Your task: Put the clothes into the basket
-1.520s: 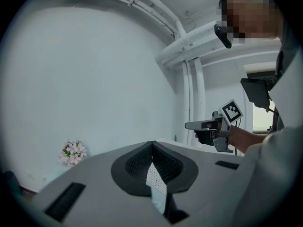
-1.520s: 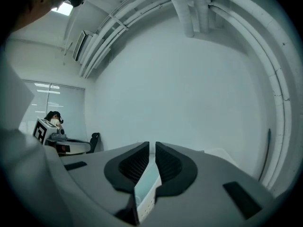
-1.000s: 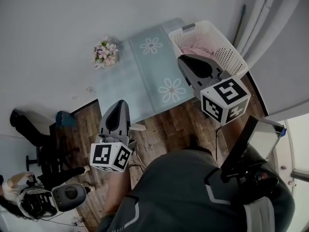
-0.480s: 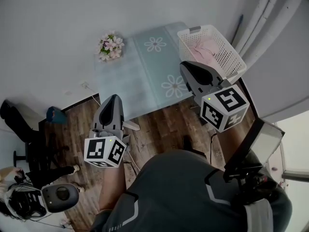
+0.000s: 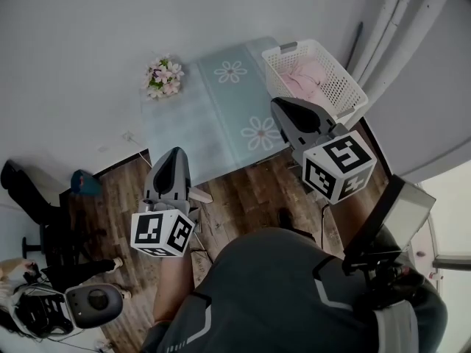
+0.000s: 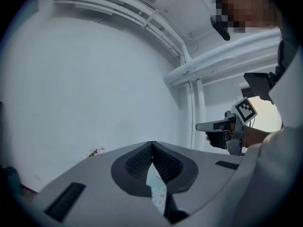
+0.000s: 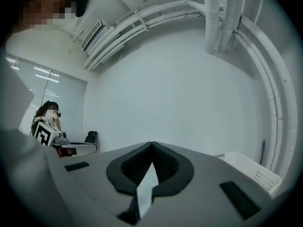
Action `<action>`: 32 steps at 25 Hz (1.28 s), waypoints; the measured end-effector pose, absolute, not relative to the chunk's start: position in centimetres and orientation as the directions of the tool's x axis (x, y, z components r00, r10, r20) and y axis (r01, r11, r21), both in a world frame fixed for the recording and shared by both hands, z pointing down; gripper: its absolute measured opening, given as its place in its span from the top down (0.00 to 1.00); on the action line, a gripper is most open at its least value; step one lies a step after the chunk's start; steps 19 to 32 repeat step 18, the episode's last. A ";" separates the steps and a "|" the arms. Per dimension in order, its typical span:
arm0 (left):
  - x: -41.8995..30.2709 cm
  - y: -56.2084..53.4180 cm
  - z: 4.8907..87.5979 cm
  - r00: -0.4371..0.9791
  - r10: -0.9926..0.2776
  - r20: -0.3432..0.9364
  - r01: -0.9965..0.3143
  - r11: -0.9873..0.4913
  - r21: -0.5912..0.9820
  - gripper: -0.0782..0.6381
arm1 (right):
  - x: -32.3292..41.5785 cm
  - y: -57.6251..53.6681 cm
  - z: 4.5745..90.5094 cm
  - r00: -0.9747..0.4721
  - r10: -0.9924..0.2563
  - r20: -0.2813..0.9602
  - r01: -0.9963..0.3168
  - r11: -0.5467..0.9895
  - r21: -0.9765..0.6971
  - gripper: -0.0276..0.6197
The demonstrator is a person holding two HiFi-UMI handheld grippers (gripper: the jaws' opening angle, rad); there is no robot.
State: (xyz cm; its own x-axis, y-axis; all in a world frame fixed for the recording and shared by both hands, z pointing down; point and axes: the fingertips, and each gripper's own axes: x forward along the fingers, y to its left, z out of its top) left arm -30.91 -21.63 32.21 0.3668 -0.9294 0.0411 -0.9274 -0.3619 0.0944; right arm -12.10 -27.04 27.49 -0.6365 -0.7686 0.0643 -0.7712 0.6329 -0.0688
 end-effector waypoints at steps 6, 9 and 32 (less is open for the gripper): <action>-29.0 -21.6 32.3 0.372 -0.927 0.040 -0.926 -0.367 0.092 0.88 | -10.6 -26.8 27.7 -0.641 -0.766 0.054 -0.767 0.637 -0.077 0.94; -28.2 -21.5 32.5 0.370 -0.928 0.040 -0.926 -0.365 0.095 0.88 | -9.7 -26.7 27.6 -0.644 -0.764 0.047 -0.764 0.639 -0.084 0.94; -29.1 -20.6 31.2 0.380 -0.924 0.034 -0.921 -0.375 0.103 0.88 | -10.5 -25.5 26.2 -0.630 -0.775 0.056 -0.777 0.627 -0.063 0.94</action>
